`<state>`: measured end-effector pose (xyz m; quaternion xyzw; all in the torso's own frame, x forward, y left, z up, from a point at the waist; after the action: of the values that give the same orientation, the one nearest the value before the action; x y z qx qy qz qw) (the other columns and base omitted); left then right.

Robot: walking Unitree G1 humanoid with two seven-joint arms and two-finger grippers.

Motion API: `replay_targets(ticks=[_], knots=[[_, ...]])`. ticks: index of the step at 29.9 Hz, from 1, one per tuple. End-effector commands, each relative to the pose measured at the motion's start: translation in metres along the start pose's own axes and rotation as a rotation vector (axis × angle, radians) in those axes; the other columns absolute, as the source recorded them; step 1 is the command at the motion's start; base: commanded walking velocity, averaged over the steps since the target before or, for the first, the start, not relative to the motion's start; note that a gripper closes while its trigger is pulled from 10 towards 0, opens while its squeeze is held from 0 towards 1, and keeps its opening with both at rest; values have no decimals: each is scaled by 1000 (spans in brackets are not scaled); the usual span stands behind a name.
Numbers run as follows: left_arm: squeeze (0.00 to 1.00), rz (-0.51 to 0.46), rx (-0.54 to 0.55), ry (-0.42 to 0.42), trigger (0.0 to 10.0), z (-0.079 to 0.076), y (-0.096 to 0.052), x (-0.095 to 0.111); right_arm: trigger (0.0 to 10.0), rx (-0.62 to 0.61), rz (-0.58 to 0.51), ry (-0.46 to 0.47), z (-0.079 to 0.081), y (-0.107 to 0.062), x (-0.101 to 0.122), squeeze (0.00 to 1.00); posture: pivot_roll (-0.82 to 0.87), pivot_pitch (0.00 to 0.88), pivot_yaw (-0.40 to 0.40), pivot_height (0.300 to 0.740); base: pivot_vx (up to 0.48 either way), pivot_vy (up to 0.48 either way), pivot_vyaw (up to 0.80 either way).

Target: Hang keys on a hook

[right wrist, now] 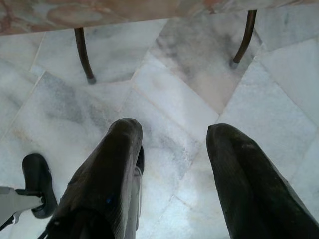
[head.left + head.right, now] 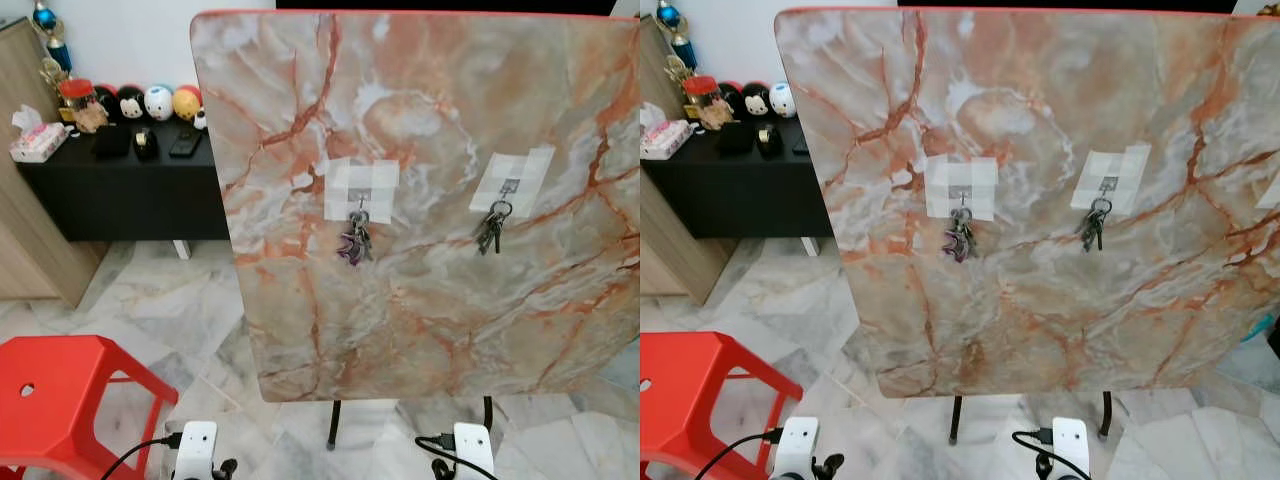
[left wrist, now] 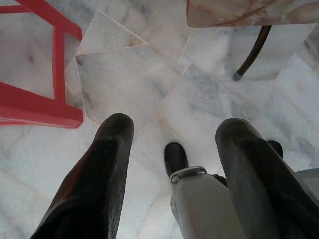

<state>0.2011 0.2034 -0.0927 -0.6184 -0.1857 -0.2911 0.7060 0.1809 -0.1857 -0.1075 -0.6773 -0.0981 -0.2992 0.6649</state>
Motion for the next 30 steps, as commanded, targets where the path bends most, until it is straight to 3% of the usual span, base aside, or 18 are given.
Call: replay_targets(ticks=[1,5,8,11,21,30], knots=[[0,24,-11,15,10000,-1,0,-4,10000,-4,-2,7,-5,-1,-2,0,-39,0,-22,740,0,0,0],[0,35,-8,23,10000,-1,-1,-6,10000,-28,1,17,-12,-1,0,0,-35,0,-25,740,0,0,0],[0,51,-7,37,10000,-2,-1,-8,10000,-15,36,-131,-10,-1,-5,0,-32,0,-36,740,0,0,0],[0,62,-3,36,10000,-3,-1,-10,10000,-24,2,-91,-11,0,1,0,-26,0,-39,740,0,0,504],[0,63,20,20,10000,0,-2,-12,10000,-13,18,-112,-8,0,0,0,5,0,-59,740,0,0,800],[0,78,18,39,10000,8,-3,-15,10000,-26,33,-60,-7,-1,-7,0,-14,0,-19,740,0,0,800]])
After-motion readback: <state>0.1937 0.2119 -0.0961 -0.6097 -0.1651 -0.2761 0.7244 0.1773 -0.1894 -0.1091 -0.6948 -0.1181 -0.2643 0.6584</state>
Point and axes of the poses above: a point about 5 cm out from each wrist's last joint towards the gripper, its own y axis pointing out of the wrist towards the gripper, its own x axis along the axis of the wrist's last joint, z = x × y, the point moved 2 cm from there along y, pointing out of the wrist towards the gripper, and after that the axes turned 9 degrees about y, right-handed, at the moved point
